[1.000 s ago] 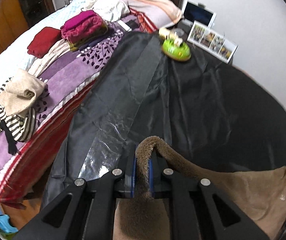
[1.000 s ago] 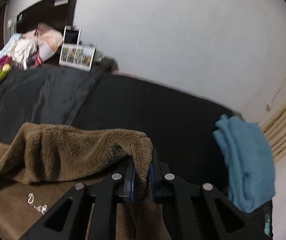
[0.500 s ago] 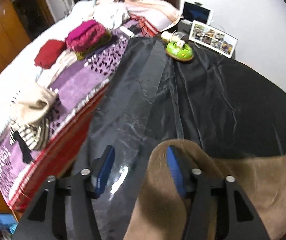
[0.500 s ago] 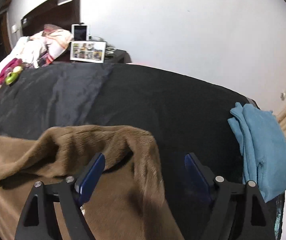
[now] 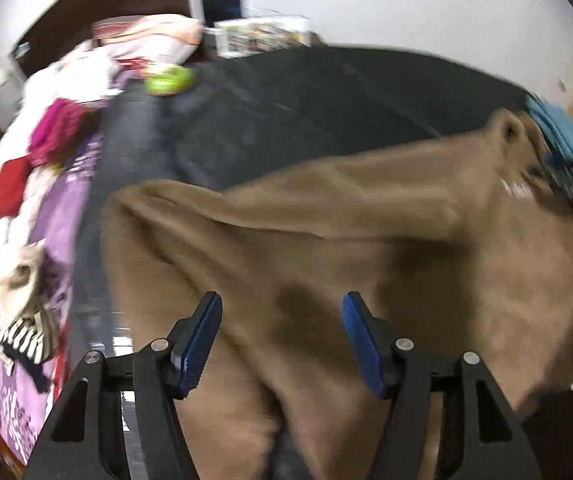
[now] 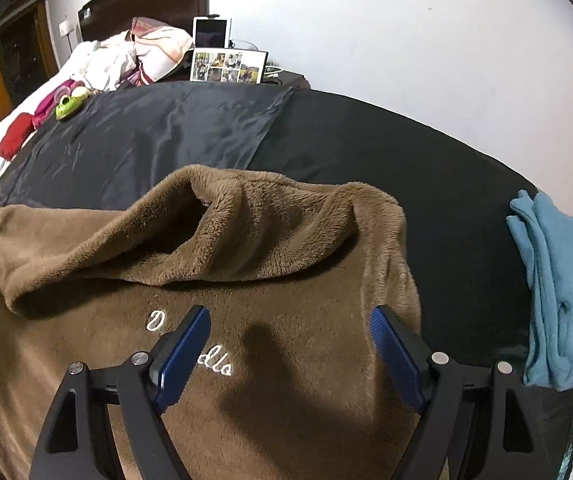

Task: Fold clothes
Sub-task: 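Lower the sweatshirt onto the black sheet and open both grippers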

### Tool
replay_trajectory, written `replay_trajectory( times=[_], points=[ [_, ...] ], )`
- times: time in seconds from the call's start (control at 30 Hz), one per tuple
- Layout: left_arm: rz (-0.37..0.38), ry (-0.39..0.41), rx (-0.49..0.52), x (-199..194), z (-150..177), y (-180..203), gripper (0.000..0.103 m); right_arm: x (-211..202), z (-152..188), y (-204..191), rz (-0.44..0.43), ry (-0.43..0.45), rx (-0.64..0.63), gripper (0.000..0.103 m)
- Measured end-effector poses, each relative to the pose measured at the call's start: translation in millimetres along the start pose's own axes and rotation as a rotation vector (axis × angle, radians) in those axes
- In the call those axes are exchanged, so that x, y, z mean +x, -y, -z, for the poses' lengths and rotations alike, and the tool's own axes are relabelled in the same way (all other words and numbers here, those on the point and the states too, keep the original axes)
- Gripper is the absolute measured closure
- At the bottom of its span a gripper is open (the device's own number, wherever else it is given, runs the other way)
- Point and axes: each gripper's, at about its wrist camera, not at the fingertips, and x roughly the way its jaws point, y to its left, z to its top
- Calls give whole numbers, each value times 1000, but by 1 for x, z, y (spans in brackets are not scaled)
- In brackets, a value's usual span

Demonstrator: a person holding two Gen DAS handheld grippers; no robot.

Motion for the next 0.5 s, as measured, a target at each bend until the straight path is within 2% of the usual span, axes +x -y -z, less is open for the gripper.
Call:
replay_trajectory(
  times=[0.13,0.27,0.37,0.5],
  points=[
    [62,-24,50,27,-10,34,36,15,-1,1,0,-17,11,19],
    [64,-18,84,50,-29,56,36,29,-2,0,0,-38,10,19],
    [40,14,87,59,-48,59,36,37,-3,-1,0,-46,9,19],
    [24,46,33,67,-79,46,36,44,-11,-1,-3,-44,19,19]
  ],
)
